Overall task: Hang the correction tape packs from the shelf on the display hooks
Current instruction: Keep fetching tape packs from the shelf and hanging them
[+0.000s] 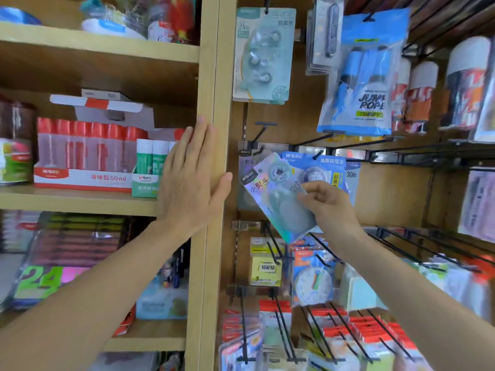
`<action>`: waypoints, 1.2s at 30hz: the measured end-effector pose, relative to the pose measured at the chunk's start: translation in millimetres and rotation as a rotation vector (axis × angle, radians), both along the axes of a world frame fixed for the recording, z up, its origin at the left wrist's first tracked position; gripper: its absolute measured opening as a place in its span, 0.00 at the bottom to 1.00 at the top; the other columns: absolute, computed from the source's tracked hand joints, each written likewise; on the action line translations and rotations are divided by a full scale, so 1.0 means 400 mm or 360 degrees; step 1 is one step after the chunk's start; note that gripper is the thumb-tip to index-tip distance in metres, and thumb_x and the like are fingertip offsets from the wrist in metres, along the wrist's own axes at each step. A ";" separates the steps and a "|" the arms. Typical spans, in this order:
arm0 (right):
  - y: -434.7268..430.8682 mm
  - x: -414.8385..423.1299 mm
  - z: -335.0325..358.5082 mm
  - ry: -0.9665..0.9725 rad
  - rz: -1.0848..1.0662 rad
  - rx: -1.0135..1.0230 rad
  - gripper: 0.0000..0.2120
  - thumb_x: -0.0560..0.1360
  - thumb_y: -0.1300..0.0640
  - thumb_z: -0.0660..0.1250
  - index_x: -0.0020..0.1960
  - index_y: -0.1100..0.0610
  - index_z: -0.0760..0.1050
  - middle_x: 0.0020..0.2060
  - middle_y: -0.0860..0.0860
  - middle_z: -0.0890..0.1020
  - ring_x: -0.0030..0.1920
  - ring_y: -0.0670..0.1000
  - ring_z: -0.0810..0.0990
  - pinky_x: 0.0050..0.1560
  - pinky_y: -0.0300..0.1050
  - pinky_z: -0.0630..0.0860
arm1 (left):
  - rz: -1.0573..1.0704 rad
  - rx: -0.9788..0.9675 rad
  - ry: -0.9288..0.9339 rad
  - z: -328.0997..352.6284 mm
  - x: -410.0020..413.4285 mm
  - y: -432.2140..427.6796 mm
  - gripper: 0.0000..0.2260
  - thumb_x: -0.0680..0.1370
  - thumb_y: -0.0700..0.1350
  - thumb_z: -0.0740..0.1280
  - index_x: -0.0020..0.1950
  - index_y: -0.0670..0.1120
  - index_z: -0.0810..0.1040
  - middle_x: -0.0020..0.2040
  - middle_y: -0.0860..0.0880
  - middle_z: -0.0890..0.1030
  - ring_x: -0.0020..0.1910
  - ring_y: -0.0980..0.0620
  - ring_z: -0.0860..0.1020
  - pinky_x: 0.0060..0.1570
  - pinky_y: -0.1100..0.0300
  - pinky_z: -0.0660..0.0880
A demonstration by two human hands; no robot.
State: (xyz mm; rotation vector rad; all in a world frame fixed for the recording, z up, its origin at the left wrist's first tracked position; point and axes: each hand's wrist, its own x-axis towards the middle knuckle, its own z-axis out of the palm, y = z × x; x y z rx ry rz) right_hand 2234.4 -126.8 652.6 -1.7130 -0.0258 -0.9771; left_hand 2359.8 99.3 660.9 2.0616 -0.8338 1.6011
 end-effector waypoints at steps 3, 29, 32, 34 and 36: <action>0.001 0.015 0.009 -0.0069 -0.0163 0.0011 0.05 0.78 0.61 0.70 0.44 0.53 0.78 0.36 0.52 0.81 0.38 0.48 0.81 0.37 0.42 0.77 | -0.0009 -0.0003 0.0013 -0.003 -0.001 -0.001 0.35 0.82 0.59 0.56 0.83 0.48 0.44 0.84 0.50 0.43 0.82 0.48 0.49 0.79 0.46 0.54; 0.036 0.052 0.015 -0.0190 -0.0201 0.0106 0.01 0.78 0.60 0.70 0.47 0.57 0.79 0.39 0.53 0.86 0.38 0.47 0.84 0.37 0.43 0.80 | -0.0035 -0.0060 -0.0036 -0.009 -0.006 0.000 0.35 0.79 0.58 0.59 0.83 0.47 0.53 0.84 0.51 0.48 0.80 0.46 0.60 0.73 0.47 0.63; 0.043 0.061 0.004 -0.0142 -0.0208 0.0106 0.03 0.78 0.58 0.70 0.50 0.57 0.79 0.44 0.58 0.86 0.44 0.54 0.85 0.42 0.53 0.82 | -0.0035 -0.0069 -0.0035 -0.009 -0.006 0.000 0.35 0.79 0.58 0.60 0.83 0.47 0.53 0.84 0.51 0.48 0.79 0.46 0.60 0.73 0.47 0.63; 0.049 0.065 0.006 -0.0141 -0.0216 0.0107 0.04 0.77 0.58 0.71 0.50 0.57 0.79 0.44 0.58 0.85 0.43 0.54 0.84 0.43 0.53 0.81 | -0.0036 -0.0066 -0.0033 -0.010 -0.005 -0.001 0.35 0.80 0.59 0.60 0.83 0.47 0.53 0.84 0.51 0.48 0.79 0.46 0.60 0.73 0.47 0.63; 0.049 0.068 0.008 -0.0143 -0.0228 0.0112 0.04 0.77 0.57 0.71 0.51 0.57 0.79 0.44 0.58 0.85 0.43 0.53 0.83 0.40 0.51 0.81 | -0.0038 -0.0066 -0.0032 -0.010 -0.006 -0.002 0.35 0.80 0.59 0.59 0.83 0.47 0.53 0.84 0.51 0.48 0.79 0.46 0.60 0.73 0.47 0.64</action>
